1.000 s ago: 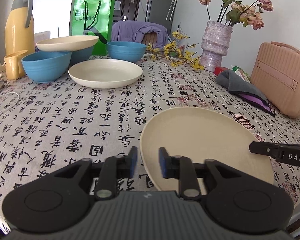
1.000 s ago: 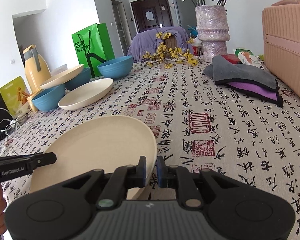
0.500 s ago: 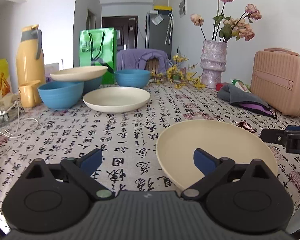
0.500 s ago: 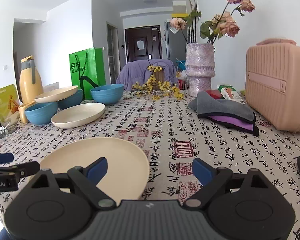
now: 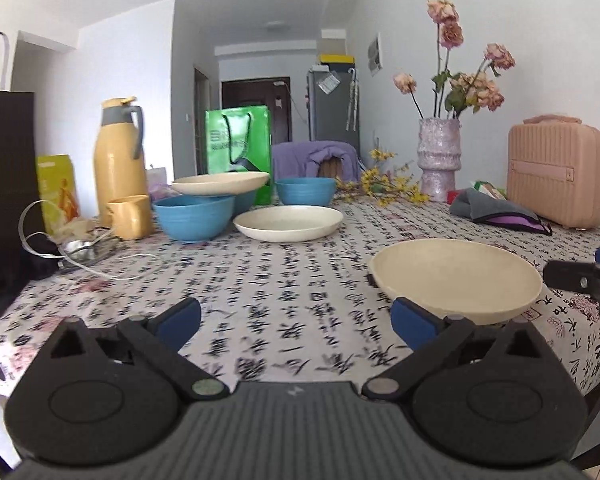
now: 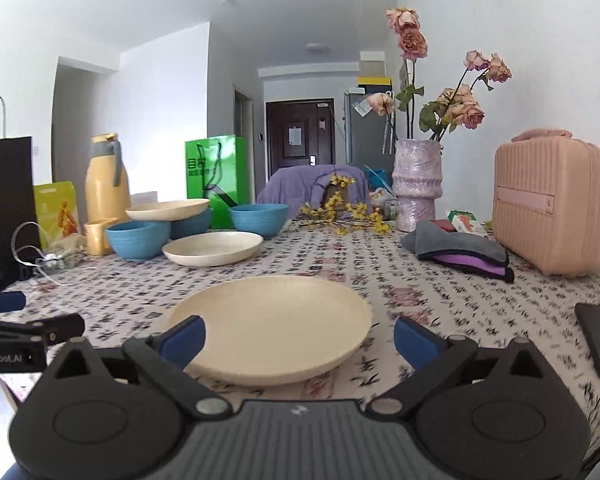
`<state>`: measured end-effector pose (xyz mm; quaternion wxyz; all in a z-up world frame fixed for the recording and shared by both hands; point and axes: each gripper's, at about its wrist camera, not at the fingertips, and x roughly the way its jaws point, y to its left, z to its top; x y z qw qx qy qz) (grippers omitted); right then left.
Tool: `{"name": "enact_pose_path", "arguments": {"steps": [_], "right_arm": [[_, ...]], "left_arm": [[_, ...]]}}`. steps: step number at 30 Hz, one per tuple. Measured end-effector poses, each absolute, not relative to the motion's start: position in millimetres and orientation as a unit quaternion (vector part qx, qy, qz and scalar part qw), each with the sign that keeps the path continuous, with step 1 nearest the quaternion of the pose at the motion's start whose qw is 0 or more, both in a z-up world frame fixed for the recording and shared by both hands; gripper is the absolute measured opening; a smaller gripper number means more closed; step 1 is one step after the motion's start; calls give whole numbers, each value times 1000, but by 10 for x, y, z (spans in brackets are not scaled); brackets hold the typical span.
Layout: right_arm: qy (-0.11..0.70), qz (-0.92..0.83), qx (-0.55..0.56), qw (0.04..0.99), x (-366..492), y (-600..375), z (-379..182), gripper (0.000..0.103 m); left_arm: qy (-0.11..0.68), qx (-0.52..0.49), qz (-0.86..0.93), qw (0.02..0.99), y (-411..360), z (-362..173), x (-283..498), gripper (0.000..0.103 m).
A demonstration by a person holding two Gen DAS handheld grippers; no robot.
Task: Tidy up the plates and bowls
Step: 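Open both tools and move them back toward the bowls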
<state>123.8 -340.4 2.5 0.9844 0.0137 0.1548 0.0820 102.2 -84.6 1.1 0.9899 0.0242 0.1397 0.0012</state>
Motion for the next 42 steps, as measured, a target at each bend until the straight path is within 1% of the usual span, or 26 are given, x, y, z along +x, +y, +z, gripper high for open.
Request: {"name": "enact_pose_path", "arguments": {"steps": [7,14,23,26,33,42], "right_arm": [[160,123,23,979,707,-3049,-138,103],[172,154,5,973,453,-2795,-297,103],[180,141,26,973,583,-2809,-320,103],[171,139,26,975,645,-2806,-283,103],[179,154,19,972,941,-2736,-215,103],[186,184,18,965,1493,-2551,-36,99]], "left_arm": [[127,22,12,992,-482,-39,584,103],[112,28,36,993,-286,-45,476,103],[115,34,34,992,-305,-56,515,103],[121,30,37,991,-286,-69,572,103],[136,8,48,990,-198,3,850,103],[149,0,76,986,-17,153,1355,103]]}}
